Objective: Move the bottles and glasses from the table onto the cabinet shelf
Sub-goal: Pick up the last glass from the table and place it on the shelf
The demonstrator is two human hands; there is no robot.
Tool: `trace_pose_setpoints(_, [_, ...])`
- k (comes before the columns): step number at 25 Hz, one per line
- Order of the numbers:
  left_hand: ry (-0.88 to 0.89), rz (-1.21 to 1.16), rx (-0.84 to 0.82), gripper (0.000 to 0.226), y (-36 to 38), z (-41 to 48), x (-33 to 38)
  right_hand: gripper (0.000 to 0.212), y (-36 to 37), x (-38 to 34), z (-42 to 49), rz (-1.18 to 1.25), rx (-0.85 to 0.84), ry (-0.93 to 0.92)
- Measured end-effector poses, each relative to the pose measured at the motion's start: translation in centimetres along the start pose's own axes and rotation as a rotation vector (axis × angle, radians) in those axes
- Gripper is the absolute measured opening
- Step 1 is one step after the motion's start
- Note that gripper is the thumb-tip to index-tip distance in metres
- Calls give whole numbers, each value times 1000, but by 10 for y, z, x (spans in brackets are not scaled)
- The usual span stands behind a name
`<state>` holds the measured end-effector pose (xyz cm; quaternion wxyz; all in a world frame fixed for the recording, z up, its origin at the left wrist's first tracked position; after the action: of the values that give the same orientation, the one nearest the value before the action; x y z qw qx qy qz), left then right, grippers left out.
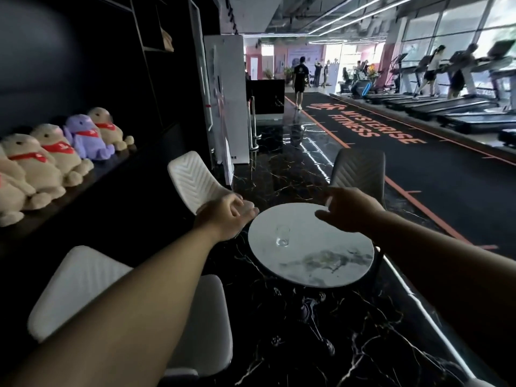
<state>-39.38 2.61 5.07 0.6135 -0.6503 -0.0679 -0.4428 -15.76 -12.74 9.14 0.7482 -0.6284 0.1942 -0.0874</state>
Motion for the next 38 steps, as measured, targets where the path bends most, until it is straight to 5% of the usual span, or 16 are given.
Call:
trace_pose_setpoints(12, [-246, -183, -207, 75, 191, 173, -125, 54, 182, -1, 230, 75, -161, -41])
trace_pose_setpoints(21, [-650, -604, -19, 48, 319, 228, -192, 70, 383, 36, 314, -118, -497, -184])
trace_pose_setpoints(25, [-766, -662, 30, 68, 355, 222, -206, 56, 429, 50, 327, -113, -596, -225])
trace_pose_setpoints(32, [-924, -813, 145, 63, 366, 223, -200, 48, 411, 37, 344, -61, -577, -337])
trace_pose_setpoints(38, [-997, -1363, 318, 68, 334, 248, -157, 49, 297, -30, 362, 9, -427, -541])
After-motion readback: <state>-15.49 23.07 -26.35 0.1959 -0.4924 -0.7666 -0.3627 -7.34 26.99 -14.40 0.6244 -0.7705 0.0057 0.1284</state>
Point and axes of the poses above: each hand's wrist, its own z-axis towards the middle knuckle, its own y-axis out of the palm, x = y × z, the point moved 9 cm from there along z, towards the middle knuckle, and after that the axes turned 3 degrees about -z, right-handed, at the moved point
